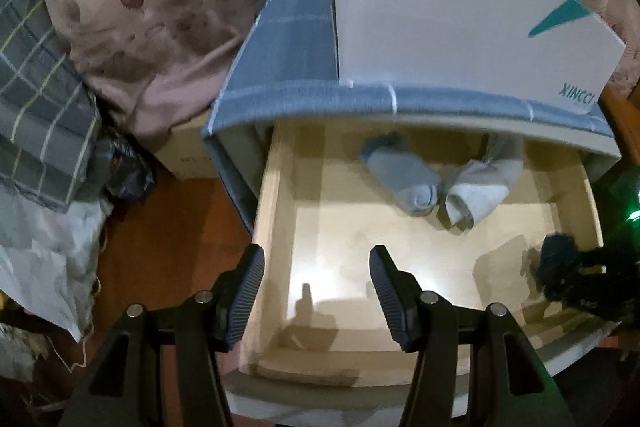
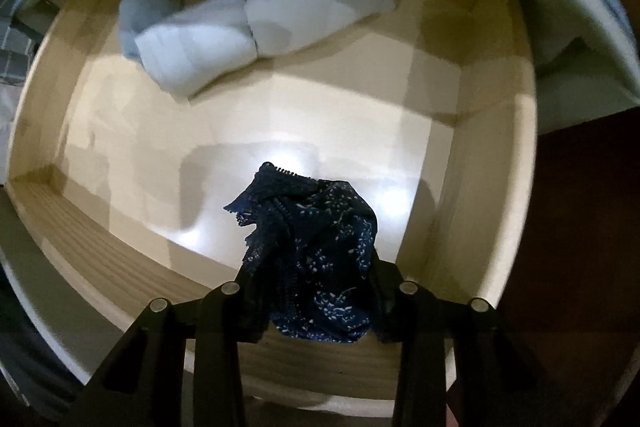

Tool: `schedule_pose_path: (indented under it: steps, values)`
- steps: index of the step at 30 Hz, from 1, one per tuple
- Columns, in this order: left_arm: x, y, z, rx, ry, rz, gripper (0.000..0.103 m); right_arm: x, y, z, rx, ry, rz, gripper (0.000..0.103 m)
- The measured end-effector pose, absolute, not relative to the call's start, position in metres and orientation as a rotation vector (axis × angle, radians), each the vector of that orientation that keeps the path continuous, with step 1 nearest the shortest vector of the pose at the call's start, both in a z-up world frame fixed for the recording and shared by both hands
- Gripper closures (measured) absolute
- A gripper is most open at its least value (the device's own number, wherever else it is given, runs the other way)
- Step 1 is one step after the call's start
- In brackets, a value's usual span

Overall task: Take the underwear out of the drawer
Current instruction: 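Move the left gripper back over the drawer while the right gripper lifts the navy underwear, then carry the navy floral underwear into the box and open the right gripper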

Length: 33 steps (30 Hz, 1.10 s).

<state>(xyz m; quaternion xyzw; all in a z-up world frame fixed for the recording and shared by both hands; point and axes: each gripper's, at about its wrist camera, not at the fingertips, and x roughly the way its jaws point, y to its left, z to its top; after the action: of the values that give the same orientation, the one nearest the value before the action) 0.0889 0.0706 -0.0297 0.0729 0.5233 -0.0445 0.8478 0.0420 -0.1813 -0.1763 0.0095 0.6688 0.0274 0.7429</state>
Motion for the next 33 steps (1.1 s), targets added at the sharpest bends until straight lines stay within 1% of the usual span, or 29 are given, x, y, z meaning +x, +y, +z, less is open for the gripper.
schedule_pose_path:
  steps: [4,8,14,17,20,26,33]
  values:
    - [0.085,0.07,-0.041,0.143,1.11,-0.089,0.047,0.032,-0.179,-0.154,-0.01,1.361,0.056,0.069]
    - [0.083,0.07,-0.034,0.129,1.064,-0.101,0.047,0.018,-0.176,-0.129,-0.041,1.238,0.049,0.069]
    - [0.082,0.069,-0.036,0.121,1.066,-0.109,0.047,0.004,-0.183,-0.093,0.03,1.132,0.06,0.069]
    - [0.083,0.071,-0.038,0.099,1.069,-0.105,0.047,0.002,-0.187,-0.066,0.043,1.074,0.066,0.069]
    - [0.085,0.074,-0.038,0.075,1.066,-0.095,0.047,0.005,-0.19,-0.028,0.049,1.005,0.069,0.069]
    - [0.085,0.081,-0.038,0.051,1.06,-0.061,0.047,0.023,-0.196,0.028,0.041,0.897,0.069,0.069]
    - [0.08,0.085,-0.032,0.038,1.016,-0.046,0.047,0.058,-0.183,0.071,0.041,0.82,0.073,0.069]
